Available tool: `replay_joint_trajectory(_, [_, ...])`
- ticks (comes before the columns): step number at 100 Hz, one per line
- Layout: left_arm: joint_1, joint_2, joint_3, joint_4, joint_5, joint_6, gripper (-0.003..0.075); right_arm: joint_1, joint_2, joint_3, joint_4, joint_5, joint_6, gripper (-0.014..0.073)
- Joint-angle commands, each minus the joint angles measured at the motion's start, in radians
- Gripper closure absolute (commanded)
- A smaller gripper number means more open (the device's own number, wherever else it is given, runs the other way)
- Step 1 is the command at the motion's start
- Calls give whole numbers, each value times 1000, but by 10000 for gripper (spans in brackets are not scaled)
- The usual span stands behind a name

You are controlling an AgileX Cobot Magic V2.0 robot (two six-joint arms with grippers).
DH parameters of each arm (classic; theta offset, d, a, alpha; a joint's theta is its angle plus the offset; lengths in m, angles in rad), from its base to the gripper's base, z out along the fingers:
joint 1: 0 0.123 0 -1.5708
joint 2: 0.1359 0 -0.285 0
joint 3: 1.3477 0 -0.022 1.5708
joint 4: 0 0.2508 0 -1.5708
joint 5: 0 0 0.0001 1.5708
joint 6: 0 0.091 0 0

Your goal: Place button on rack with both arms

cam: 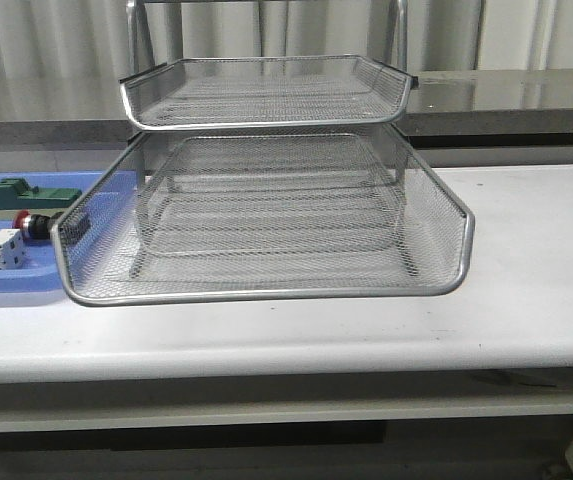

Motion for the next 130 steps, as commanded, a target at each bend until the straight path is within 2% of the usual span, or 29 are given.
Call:
replay_joint_trajectory(1, [-6,-32,34,-2,-73,-9,741,-4,8,-29,-11,-66,-11,664])
replay_joint_trajectory(18, [-6,-32,23,-5,-130,-9,741,-4,8,-29,-11,-66,-11,664])
replay_joint_trajectory(31, [-6,-5,-50,-115,-8,-9,741,-4,8,-29,-11,-66,-11,664])
replay_joint_trajectory(45, [-6,100,-191,-128,98,-9,741,-4,8,-29,-11,-66,-11,664])
replay_joint_trajectory(64, [-6,385,-483,-158,276,-7,741,-4,8,-29,-11,-66,-11,664])
replay_joint_trajectory(82, [-6,693,-811,-63,483,3,741,-4,8,-29,-11,-66,-11,664])
replay_joint_trajectory(95, [-6,907,-1015,-48,574,3,741,-4,8,-29,-11,-66,-11,664])
replay_joint_trajectory(130, [-6,1318,-1338,5,734,5,740,-4,8,-29,-11,-66,-11,664])
